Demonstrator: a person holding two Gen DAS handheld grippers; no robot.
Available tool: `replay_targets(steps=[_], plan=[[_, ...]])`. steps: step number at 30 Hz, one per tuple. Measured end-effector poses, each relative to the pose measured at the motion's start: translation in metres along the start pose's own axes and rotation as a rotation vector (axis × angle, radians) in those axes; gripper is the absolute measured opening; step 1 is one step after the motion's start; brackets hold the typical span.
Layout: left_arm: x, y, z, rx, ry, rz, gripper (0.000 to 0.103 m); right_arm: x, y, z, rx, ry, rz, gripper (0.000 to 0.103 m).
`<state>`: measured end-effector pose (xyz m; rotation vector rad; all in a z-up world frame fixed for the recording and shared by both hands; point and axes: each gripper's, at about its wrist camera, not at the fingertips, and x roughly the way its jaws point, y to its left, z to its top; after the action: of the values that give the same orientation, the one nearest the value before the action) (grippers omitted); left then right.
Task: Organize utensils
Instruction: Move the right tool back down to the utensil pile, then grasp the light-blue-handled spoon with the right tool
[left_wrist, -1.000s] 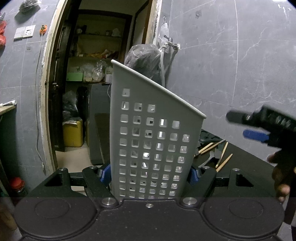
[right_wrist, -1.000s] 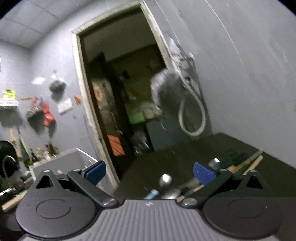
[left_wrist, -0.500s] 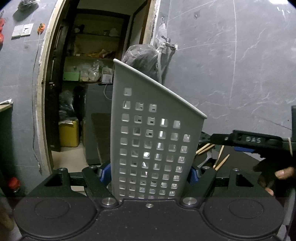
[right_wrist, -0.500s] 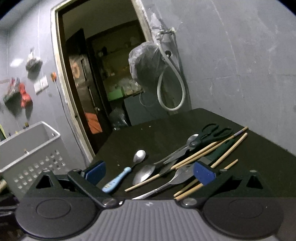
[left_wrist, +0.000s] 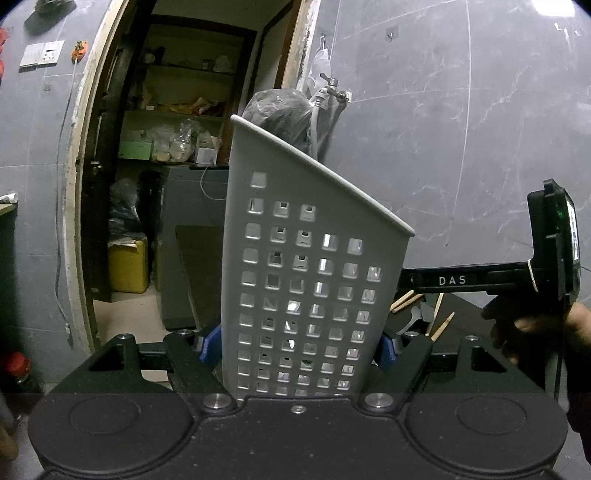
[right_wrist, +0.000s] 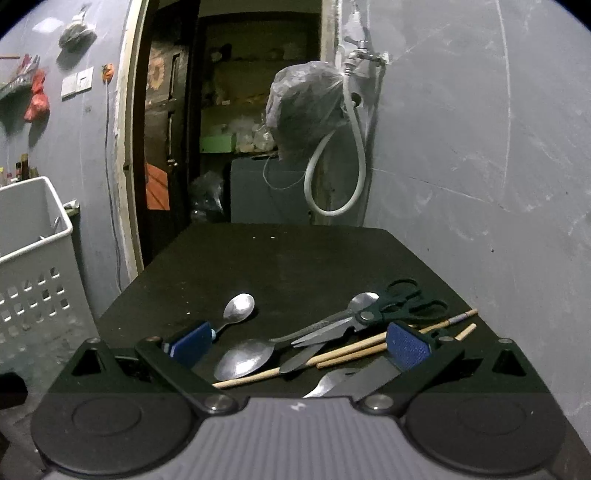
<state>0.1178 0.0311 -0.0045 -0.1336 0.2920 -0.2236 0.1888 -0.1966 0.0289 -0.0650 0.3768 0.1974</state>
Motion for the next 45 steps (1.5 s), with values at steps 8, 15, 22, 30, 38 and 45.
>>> replay_targets(steps=[8, 15, 22, 30, 38, 45], plan=[[0.003, 0.002, -0.001, -0.007, -0.002, -0.010, 0.078, 0.008, 0.005, 0.004, -0.030, 0.018, -0.017, 0.103], [0.005, 0.003, -0.001, -0.012, -0.008, -0.020, 0.078, 0.020, 0.010, 0.013, -0.083, 0.031, -0.013, 0.103], [0.004, 0.004, -0.002, -0.011, -0.006, -0.018, 0.078, 0.040, 0.027, 0.022, -0.267, 0.074, 0.004, 0.103], [0.004, 0.002, 0.003, -0.004, 0.002, -0.005, 0.078, 0.070, 0.023, 0.043, -0.296, 0.067, 0.165, 0.103], [0.004, -0.001, 0.005, 0.001, 0.003, 0.006, 0.078, 0.117, 0.021, 0.051, -0.292, 0.192, 0.382, 0.103], [0.004, -0.001, 0.005, 0.002, 0.003, 0.006, 0.078, 0.143, 0.008, 0.052, -0.283, 0.235, 0.464, 0.103]])
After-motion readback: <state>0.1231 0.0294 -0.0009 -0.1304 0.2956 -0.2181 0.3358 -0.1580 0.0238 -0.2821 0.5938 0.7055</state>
